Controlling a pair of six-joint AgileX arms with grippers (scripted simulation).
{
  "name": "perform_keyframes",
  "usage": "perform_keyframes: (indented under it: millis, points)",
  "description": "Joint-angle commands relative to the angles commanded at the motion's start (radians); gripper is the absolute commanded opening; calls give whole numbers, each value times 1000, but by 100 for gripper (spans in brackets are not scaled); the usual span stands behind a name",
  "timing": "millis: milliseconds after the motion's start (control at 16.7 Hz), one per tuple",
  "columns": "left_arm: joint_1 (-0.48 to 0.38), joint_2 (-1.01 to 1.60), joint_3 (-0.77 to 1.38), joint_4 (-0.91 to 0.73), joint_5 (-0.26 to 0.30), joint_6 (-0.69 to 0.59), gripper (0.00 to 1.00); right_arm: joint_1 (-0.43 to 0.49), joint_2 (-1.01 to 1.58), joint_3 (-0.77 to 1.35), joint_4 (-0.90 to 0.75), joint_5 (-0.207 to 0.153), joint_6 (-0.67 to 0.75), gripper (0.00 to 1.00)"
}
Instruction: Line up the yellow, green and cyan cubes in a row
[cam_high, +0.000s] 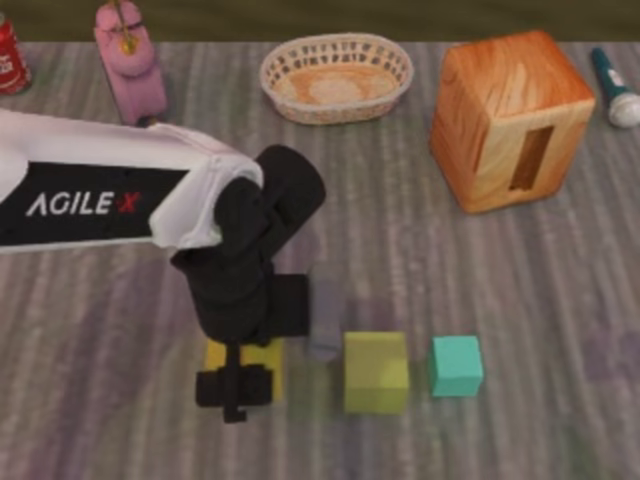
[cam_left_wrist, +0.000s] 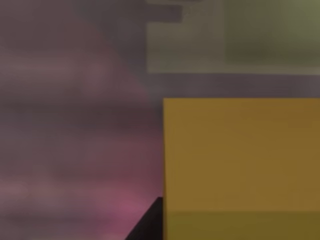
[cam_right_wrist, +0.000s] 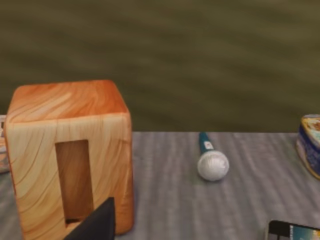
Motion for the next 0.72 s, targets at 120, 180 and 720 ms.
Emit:
perform_keyframes:
  millis: [120,180,720]
  points:
    - [0,0,0,0,0,0,90,0,0,0,0,0,0,100]
    - [0,0,0,0,0,0,98,0,0,0,0,0,0,100]
    - [2,-1,0,0,0,0,100,0,0,0,0,0,0,100]
